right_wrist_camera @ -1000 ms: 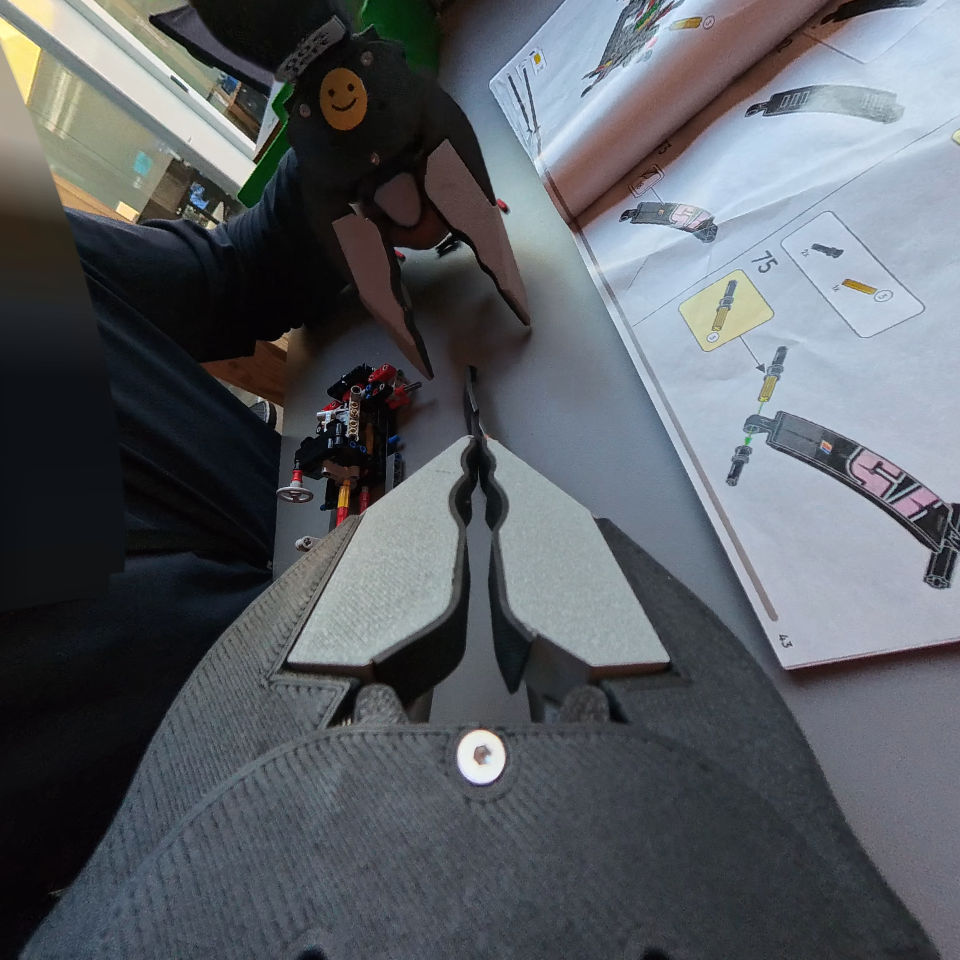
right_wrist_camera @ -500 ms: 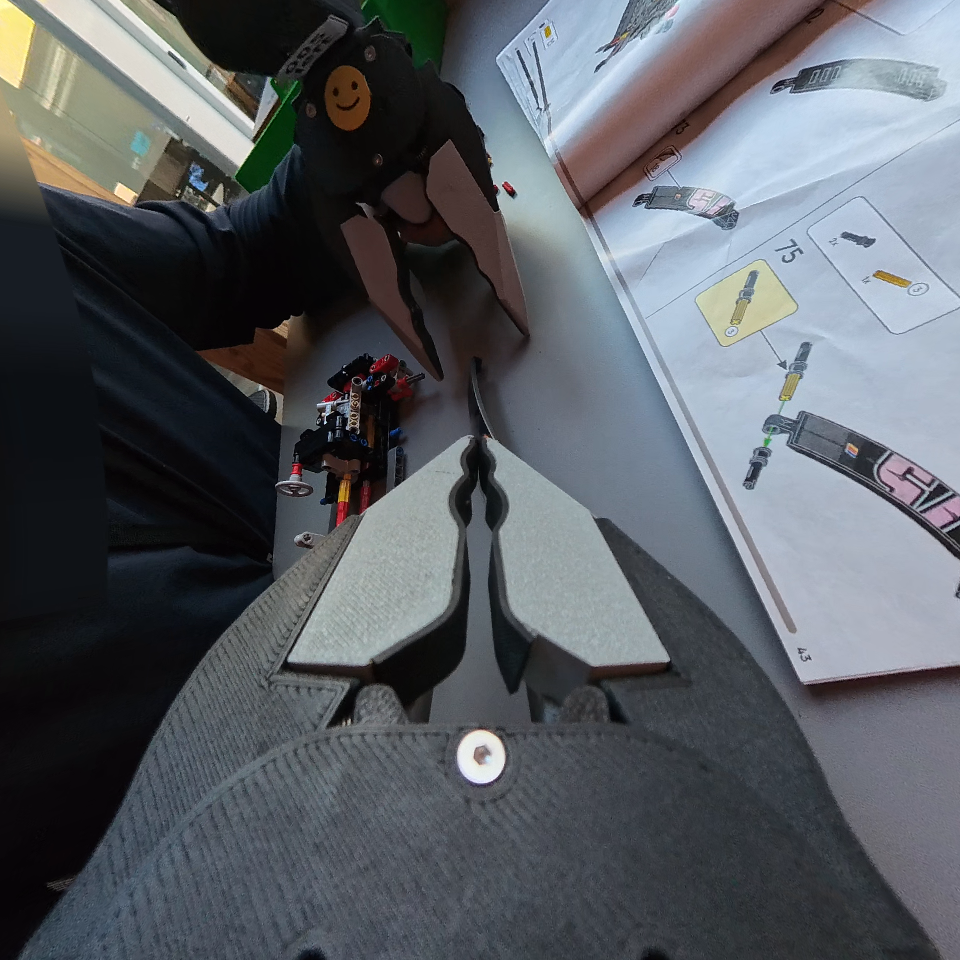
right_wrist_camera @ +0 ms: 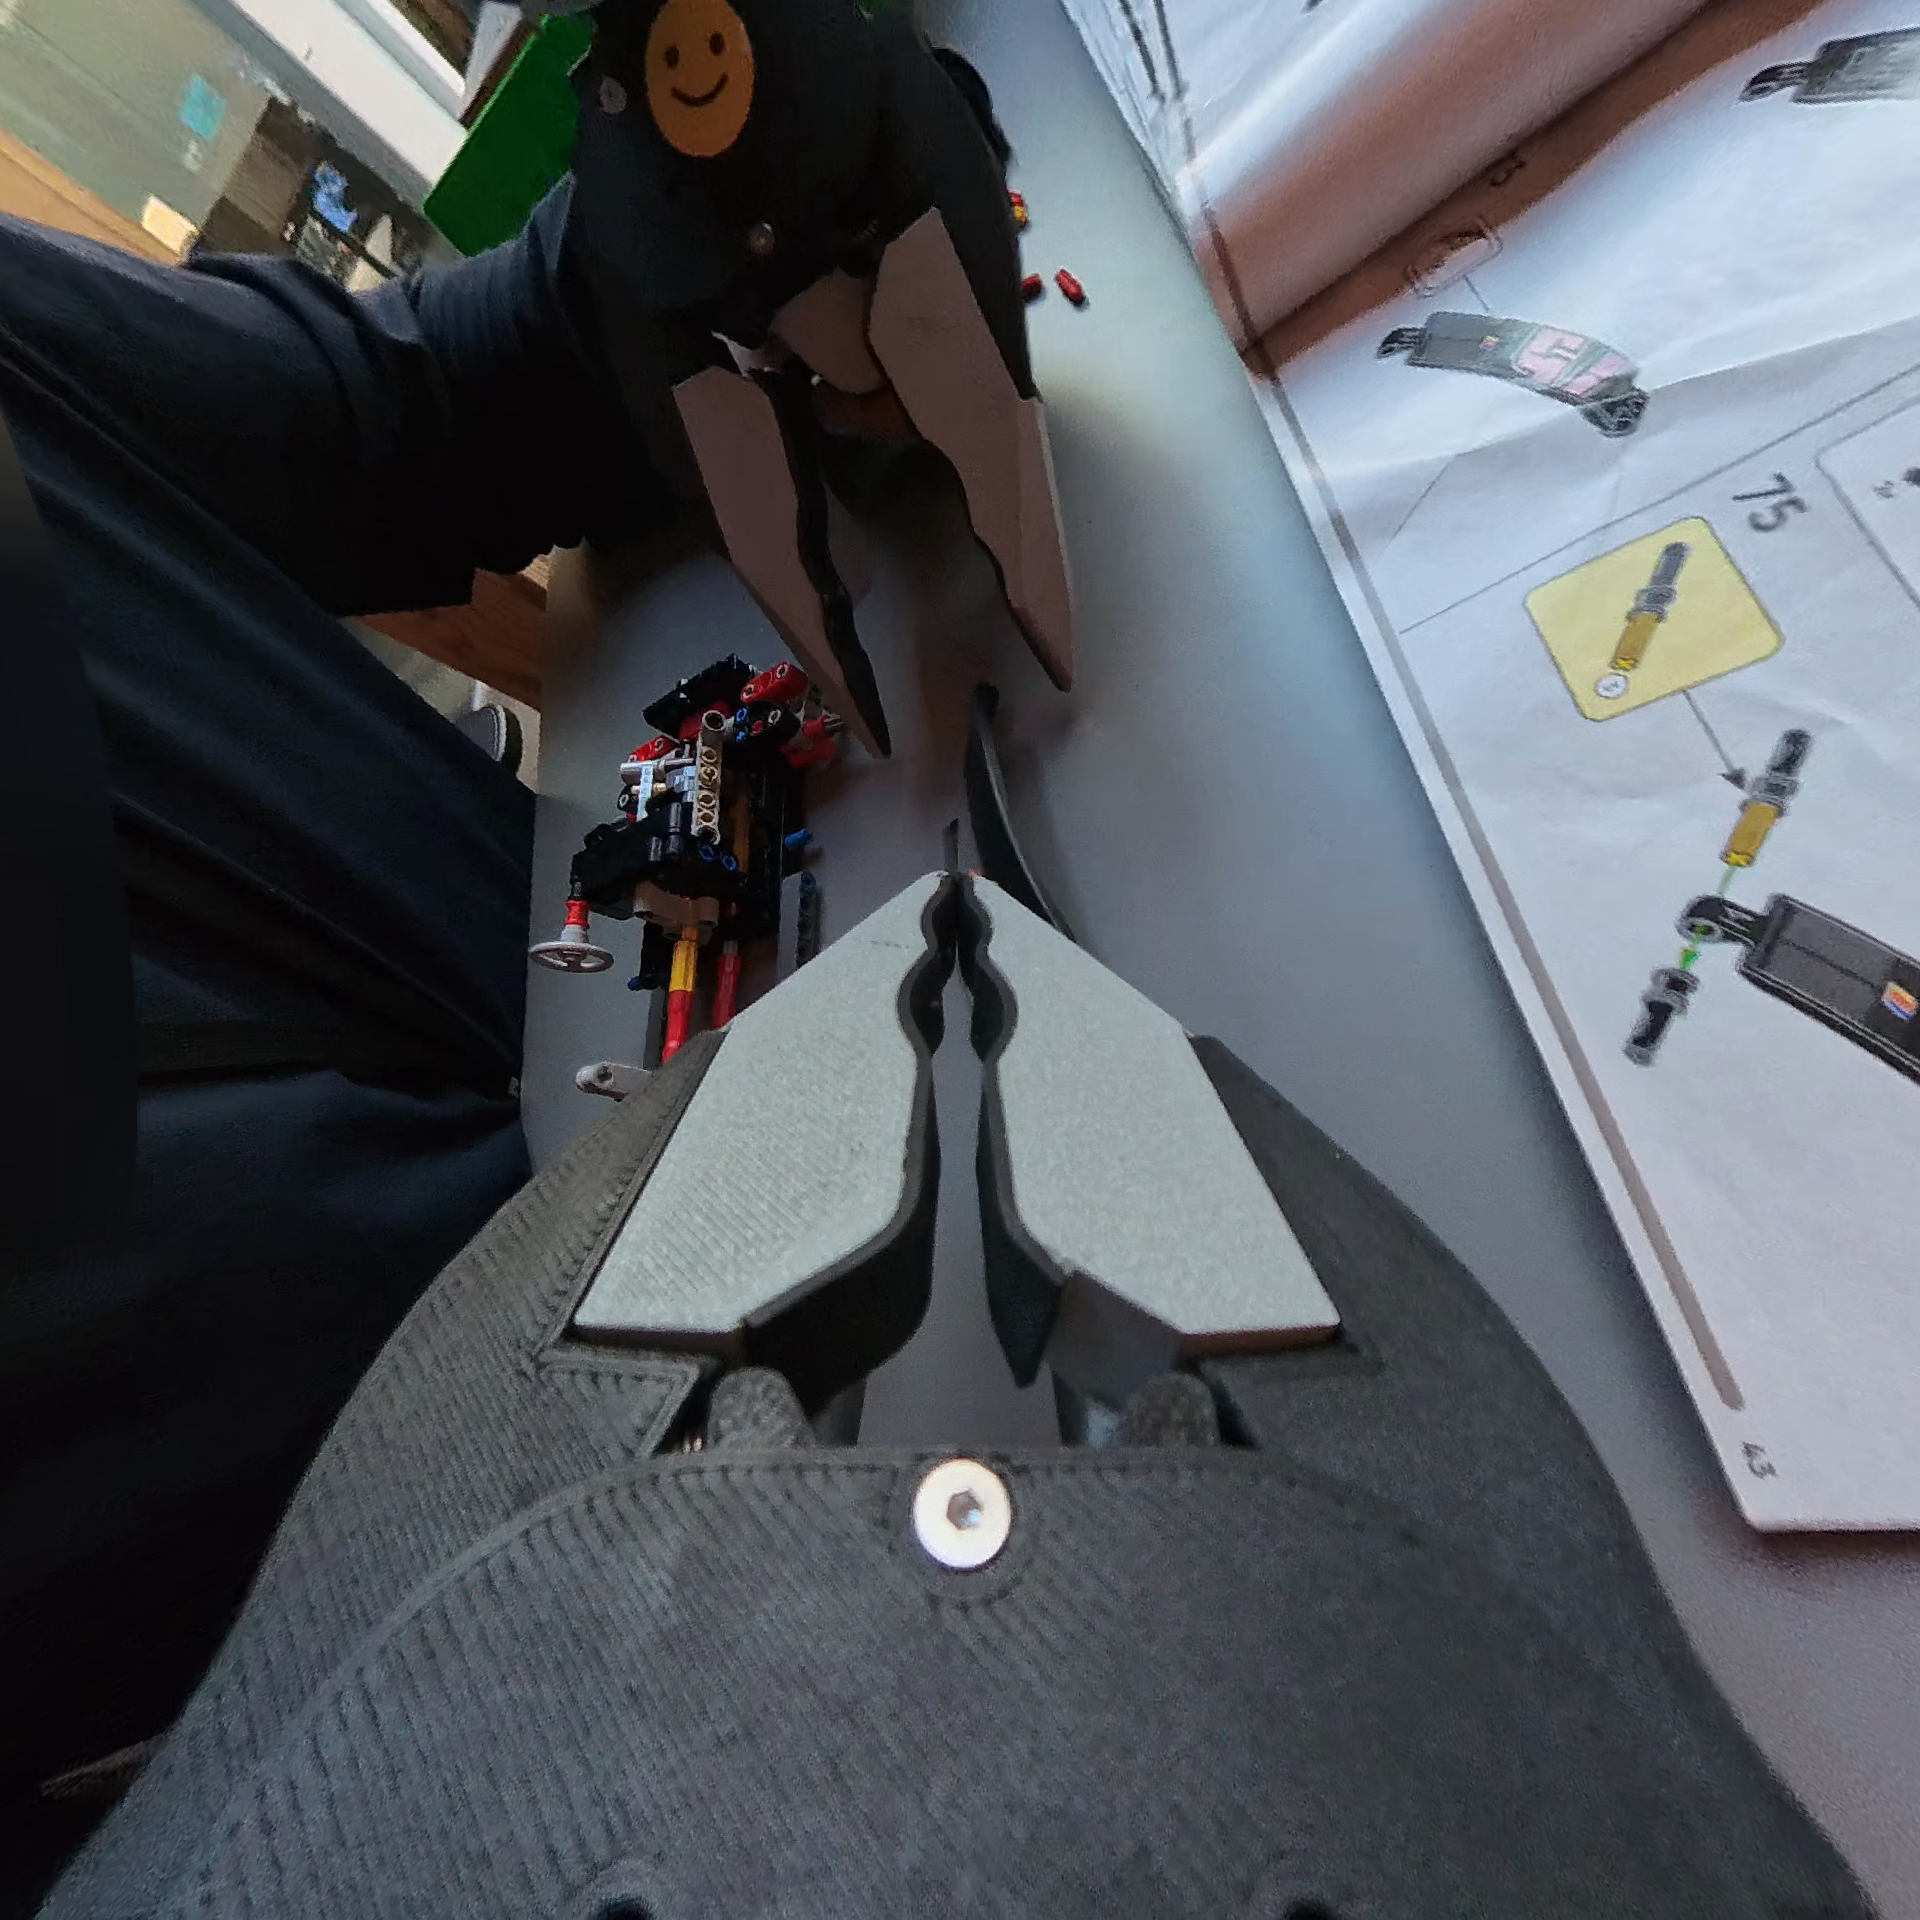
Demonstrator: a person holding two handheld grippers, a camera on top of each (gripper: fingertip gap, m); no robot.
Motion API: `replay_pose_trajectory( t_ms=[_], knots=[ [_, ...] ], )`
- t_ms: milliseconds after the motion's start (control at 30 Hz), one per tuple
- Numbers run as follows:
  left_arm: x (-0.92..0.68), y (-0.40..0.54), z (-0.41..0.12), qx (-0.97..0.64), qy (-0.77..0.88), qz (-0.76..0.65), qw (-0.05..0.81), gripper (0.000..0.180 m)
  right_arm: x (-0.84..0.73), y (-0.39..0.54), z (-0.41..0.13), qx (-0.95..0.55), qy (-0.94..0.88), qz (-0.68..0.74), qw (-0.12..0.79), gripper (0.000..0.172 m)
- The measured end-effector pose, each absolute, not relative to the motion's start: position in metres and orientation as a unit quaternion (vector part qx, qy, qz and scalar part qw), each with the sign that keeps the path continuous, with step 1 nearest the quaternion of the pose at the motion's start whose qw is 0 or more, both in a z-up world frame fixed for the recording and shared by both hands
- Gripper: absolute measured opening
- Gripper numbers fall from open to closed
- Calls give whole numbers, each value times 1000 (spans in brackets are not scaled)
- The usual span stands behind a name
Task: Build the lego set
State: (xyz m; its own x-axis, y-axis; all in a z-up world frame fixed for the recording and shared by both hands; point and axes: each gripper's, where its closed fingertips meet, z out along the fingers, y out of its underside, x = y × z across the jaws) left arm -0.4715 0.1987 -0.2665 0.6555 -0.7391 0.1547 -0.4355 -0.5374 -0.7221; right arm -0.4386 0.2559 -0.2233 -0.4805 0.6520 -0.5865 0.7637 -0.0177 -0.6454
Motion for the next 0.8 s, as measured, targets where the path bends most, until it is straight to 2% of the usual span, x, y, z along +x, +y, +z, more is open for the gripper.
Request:
replay_pose_trajectory(
  t_ms=[300, 800],
  knots=[
    [-463, 195, -268, -839, 355, -252, 328, 48, -444, 218, -234, 473, 770, -426, 47, 0],
    [-463, 196, -268, -840, 342, -273, 322, 45, -454, 205, -248, 468, 817, -336, 24, 0]
  ],
)
